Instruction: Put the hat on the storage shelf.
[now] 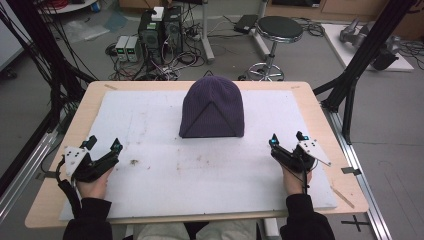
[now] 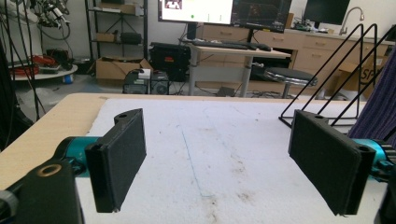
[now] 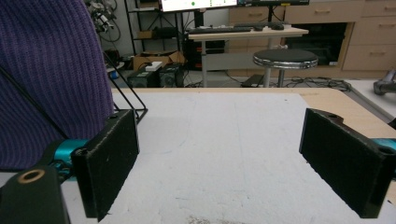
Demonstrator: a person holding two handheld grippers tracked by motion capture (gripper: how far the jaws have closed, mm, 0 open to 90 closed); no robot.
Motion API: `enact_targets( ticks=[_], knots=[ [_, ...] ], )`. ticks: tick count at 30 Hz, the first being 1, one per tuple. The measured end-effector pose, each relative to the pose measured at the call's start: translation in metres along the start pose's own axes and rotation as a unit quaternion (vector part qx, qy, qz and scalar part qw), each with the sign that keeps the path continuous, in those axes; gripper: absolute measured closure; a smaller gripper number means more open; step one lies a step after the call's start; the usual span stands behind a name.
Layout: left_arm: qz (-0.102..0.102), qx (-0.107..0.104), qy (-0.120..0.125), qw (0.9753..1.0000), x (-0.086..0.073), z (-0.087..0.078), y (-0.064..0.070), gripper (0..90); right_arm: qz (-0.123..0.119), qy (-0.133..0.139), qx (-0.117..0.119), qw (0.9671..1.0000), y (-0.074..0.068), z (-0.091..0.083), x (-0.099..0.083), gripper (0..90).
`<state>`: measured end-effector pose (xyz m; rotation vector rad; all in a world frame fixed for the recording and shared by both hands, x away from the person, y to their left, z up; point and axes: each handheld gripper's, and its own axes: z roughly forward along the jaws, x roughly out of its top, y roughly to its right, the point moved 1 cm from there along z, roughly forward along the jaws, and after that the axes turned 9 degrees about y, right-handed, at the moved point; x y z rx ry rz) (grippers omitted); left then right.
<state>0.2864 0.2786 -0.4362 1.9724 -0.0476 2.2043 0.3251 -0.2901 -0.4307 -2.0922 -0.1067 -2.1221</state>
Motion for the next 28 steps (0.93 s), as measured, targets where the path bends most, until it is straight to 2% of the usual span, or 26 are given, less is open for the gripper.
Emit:
enact_targets(
  ticks=[28],
  knots=[
    [-0.009, -0.004, -0.002, 1.0, -0.0027, 0.0007, -0.0016, 19.7, -0.007, -0.009, 0.011, 0.9999, -0.002, 0.0012, -0.0021, 11.3]
  ],
)
